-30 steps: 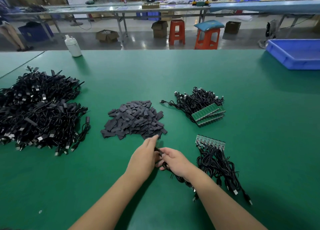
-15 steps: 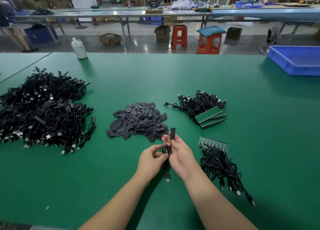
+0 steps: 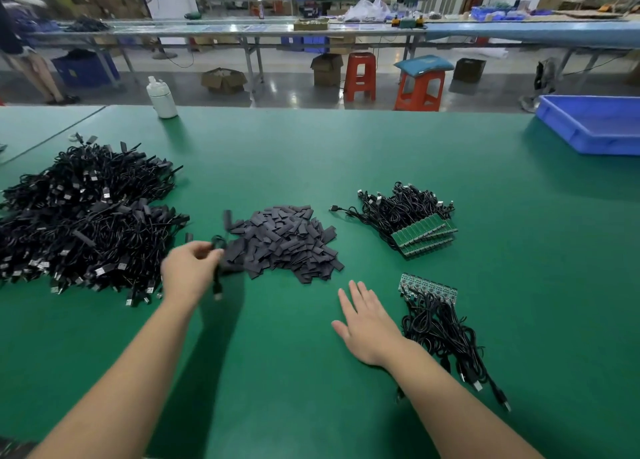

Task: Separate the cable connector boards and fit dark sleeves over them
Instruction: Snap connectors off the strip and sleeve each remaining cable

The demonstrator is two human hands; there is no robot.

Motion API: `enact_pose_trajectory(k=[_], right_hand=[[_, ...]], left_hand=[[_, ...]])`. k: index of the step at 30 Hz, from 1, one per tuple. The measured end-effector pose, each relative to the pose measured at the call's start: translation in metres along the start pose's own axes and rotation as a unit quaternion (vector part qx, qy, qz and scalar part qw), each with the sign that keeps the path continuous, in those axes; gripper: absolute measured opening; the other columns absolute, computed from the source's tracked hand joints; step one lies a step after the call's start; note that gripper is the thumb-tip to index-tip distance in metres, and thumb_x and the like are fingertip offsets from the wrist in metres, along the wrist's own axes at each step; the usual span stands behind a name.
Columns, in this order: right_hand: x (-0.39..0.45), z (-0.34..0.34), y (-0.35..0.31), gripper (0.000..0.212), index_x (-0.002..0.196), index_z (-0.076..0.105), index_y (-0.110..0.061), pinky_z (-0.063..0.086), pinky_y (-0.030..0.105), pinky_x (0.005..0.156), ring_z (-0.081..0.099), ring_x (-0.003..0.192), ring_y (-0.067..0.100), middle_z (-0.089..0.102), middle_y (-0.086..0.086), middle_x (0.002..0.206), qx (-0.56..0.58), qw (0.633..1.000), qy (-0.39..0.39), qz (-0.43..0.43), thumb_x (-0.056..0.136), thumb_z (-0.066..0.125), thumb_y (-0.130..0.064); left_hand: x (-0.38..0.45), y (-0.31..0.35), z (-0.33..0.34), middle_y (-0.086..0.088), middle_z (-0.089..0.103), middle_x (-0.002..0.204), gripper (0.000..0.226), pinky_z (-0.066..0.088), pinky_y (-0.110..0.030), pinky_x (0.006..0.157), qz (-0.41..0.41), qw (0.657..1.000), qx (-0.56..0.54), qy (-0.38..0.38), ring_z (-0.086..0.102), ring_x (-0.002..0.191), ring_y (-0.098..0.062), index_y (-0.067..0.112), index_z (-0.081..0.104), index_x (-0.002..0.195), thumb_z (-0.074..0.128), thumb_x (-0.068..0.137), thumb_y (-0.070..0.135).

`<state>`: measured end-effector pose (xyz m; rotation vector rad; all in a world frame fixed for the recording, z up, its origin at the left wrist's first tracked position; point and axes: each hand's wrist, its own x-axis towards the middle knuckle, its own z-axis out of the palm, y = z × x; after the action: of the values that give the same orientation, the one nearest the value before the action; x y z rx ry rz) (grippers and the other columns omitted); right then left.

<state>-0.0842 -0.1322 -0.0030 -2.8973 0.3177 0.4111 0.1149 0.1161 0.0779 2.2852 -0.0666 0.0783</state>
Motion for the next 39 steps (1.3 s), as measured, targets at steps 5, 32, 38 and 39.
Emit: enact_pose_trajectory(k=[5, 32, 38, 39], right_hand=[[0.001, -0.003, 0.001, 0.072, 0.154, -0.020, -0.014, -0.019, 0.040, 0.118, -0.032, 0.145, 0.026, -0.031, 0.012, 0.158, -0.031, 0.999, -0.038, -0.005, 0.103, 0.011, -0.053], [-0.015, -0.079, 0.109, 0.042, 0.136, 0.053, -0.018, 0.043, 0.044, 0.106, 0.055, 0.119, 0.024, 0.063, 0.001, 0.127, 0.176, 0.959, 0.046, 0.219, 0.100, 0.050, -0.040], [-0.011, -0.069, 0.096, 0.006, 0.094, 0.067, -0.033, 0.046, 0.039, 0.099, 0.063, 0.098, 0.015, 0.069, -0.012, 0.094, 0.248, 0.943, 0.106, 0.196, 0.094, 0.061, -0.034], [-0.010, -0.068, 0.092, 0.006, 0.093, 0.067, -0.035, 0.043, 0.038, 0.101, 0.062, 0.097, 0.014, 0.068, -0.013, 0.092, 0.246, 0.943, 0.112, 0.195, 0.094, 0.061, -0.036]], left_hand=[[0.049, -0.037, -0.021, -0.018, 0.065, 0.121, 0.055, 0.053, -0.045, 0.086, -0.003, 0.963, 0.268, -0.007, 0.061, 0.106, -0.038, 0.009, 0.055, 0.135, 0.071, 0.088, 0.033], [-0.145, 0.056, 0.191, 0.010, 0.058, 0.118, 0.033, 0.041, -0.022, 0.092, 0.243, 0.954, 0.016, -0.178, 0.055, 0.107, -0.009, 0.020, 0.061, 0.125, 0.045, 0.099, 0.030], [-0.138, 0.066, 0.188, 0.016, 0.060, 0.124, 0.036, 0.044, -0.029, 0.099, 0.204, 0.950, 0.010, -0.237, 0.053, 0.116, -0.006, 0.031, 0.063, 0.126, 0.047, 0.097, 0.046], [-0.136, 0.071, 0.187, 0.015, 0.060, 0.128, 0.038, 0.043, -0.031, 0.102, 0.183, 0.950, 0.010, -0.253, 0.052, 0.120, -0.008, 0.032, 0.062, 0.128, 0.047, 0.097, 0.048]])
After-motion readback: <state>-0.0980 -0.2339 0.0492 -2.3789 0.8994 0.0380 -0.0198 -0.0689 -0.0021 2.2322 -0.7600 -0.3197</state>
